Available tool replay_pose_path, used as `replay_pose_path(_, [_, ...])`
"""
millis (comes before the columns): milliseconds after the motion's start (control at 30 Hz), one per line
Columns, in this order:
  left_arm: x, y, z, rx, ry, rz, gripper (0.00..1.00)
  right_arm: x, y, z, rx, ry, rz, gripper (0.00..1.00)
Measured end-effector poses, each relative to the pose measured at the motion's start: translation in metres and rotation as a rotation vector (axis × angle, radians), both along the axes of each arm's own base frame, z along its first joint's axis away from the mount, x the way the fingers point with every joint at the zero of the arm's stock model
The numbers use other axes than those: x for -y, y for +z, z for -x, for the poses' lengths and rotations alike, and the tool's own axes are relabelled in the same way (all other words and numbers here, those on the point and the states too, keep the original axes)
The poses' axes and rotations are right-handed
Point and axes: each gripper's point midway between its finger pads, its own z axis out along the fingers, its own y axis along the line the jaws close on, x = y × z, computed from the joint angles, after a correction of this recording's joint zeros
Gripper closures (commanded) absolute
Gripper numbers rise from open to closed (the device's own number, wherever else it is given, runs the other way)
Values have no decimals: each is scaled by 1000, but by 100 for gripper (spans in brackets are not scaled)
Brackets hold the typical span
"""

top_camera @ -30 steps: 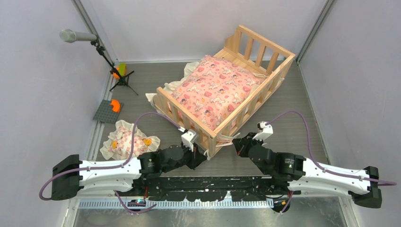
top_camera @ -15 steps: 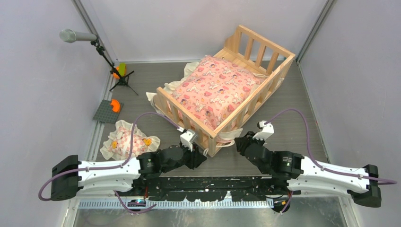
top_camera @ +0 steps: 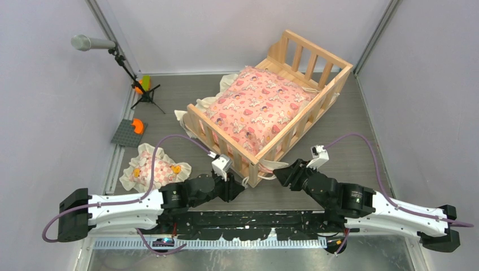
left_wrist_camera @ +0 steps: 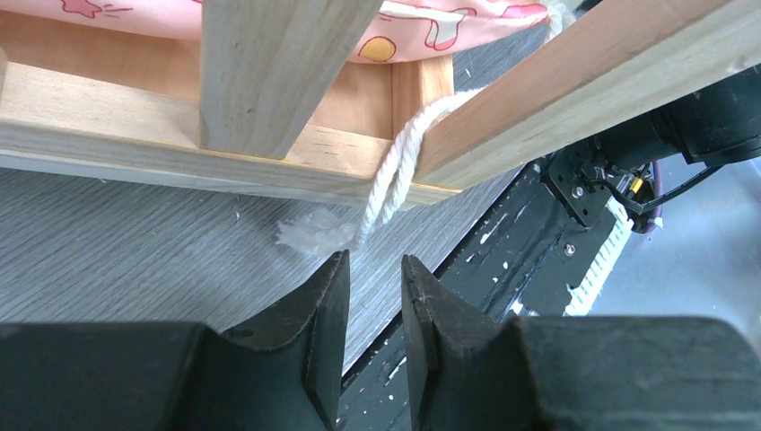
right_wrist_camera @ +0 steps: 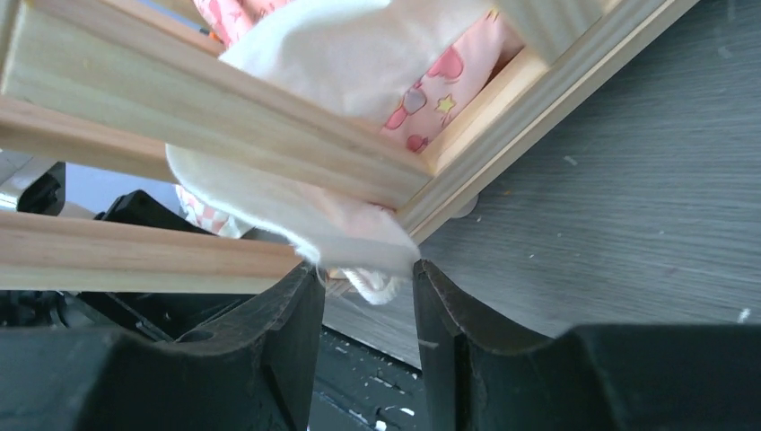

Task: Set up the pet bed
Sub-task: Cross the ropes on the bed frame.

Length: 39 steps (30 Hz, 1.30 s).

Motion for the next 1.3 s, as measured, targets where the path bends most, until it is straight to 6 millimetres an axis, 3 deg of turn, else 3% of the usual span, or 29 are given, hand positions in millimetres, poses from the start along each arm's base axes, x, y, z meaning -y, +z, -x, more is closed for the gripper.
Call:
replay_pose_path(267, [-2,0,0,3,3,5,70,-15,-22,5,-95,7,-1,54])
replay_pose_path(567, [-3,-1,0,2,3,-1,70,-10,-29,6,-149,-48,-42,50])
replay_pose_path(833, [-2,-6,0,-3,2,-18,70,-15,-33,13,-142,1,-154,50])
replay_pose_path(1133, [-2,-10,0,-8,2,-32,70,-24,-38,16,-143,39,-198,67])
replay_pose_path(1300, [-2,-11,0,-8,2,-32,70,-24,-40,16,-140,39,-203,82])
